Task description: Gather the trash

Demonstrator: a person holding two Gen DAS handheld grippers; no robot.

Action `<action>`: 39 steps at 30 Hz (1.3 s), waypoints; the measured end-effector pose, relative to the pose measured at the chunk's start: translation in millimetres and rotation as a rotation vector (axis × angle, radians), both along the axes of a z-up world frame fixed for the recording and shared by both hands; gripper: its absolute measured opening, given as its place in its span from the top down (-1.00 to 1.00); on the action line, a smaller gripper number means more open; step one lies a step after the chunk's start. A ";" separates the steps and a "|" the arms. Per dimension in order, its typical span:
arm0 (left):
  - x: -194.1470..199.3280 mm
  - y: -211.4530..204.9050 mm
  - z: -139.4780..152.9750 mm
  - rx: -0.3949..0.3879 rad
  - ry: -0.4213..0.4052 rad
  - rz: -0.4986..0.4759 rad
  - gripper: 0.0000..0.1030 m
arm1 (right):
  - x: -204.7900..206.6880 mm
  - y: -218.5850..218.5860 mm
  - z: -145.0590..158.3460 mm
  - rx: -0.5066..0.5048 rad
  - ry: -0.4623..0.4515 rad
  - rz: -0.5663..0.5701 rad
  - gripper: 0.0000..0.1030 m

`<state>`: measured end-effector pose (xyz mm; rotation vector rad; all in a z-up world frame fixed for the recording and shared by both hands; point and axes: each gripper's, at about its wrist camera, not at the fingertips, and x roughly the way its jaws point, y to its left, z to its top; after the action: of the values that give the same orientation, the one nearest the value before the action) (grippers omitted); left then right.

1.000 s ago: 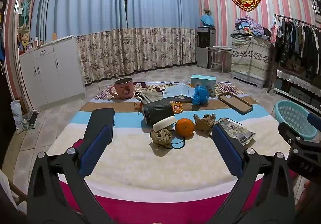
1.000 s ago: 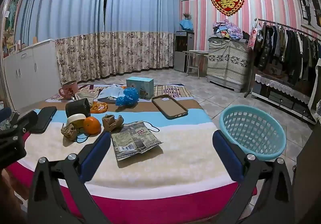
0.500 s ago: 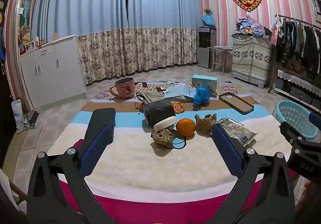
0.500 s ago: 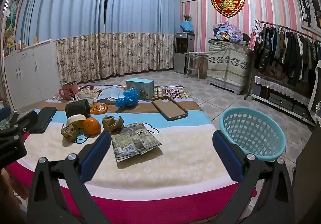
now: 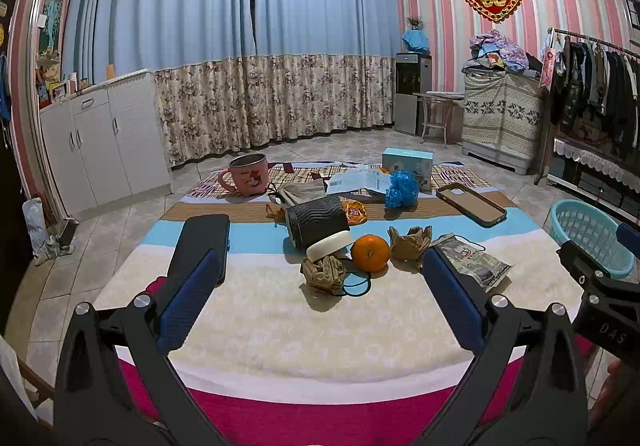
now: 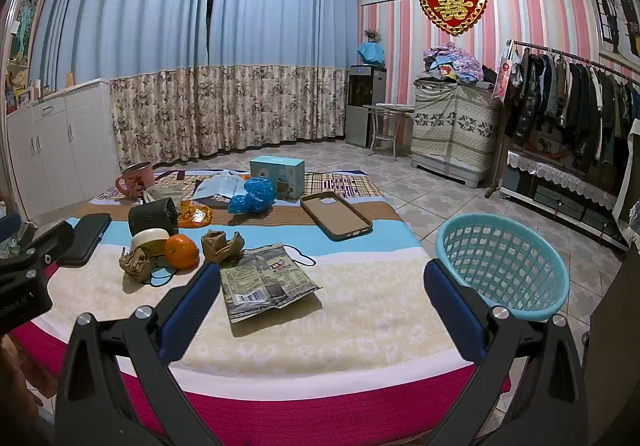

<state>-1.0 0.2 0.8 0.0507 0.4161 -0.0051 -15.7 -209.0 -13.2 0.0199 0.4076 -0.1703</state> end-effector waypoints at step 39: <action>1.0 1.3 1.4 0.001 0.002 0.001 -0.90 | -3.2 -11.6 1.7 0.006 0.001 -0.007 -0.93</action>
<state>0.0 1.5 2.2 0.0514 0.4178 -0.0036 -18.9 -220.6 -11.6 0.0269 0.4086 -0.1764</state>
